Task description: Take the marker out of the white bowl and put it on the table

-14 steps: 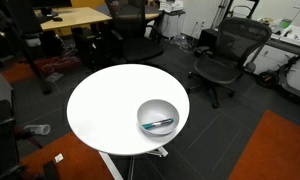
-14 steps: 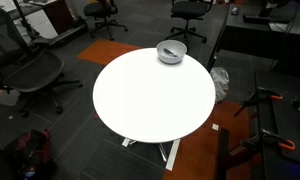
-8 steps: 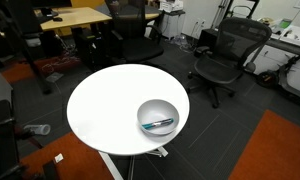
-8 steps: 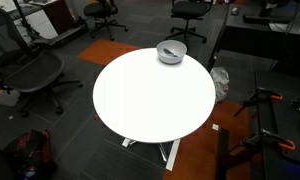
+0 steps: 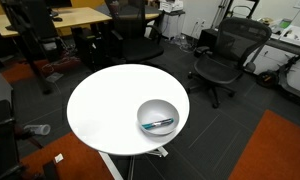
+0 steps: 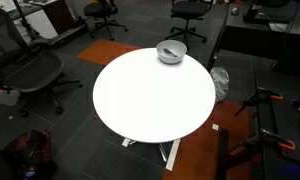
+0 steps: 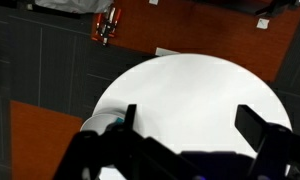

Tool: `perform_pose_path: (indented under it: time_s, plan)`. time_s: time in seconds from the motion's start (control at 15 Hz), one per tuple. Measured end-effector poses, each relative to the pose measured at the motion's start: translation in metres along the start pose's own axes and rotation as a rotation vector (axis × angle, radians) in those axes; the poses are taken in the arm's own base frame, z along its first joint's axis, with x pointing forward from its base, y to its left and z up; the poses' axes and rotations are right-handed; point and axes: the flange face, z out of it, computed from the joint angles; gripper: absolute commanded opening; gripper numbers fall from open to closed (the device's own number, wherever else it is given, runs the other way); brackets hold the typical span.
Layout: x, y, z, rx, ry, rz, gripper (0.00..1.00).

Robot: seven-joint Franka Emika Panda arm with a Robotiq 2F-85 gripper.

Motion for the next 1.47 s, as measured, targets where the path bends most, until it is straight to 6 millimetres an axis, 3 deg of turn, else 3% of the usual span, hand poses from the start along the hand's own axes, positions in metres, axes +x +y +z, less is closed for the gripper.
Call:
perform_pose_path:
  time_s: [0.67,1.47]
  plan:
    - [0.057,0.058,0.045,0.074,0.092,0.195,1.0]
    - [0.101,0.089,0.1,0.103,0.072,0.339,1.0]
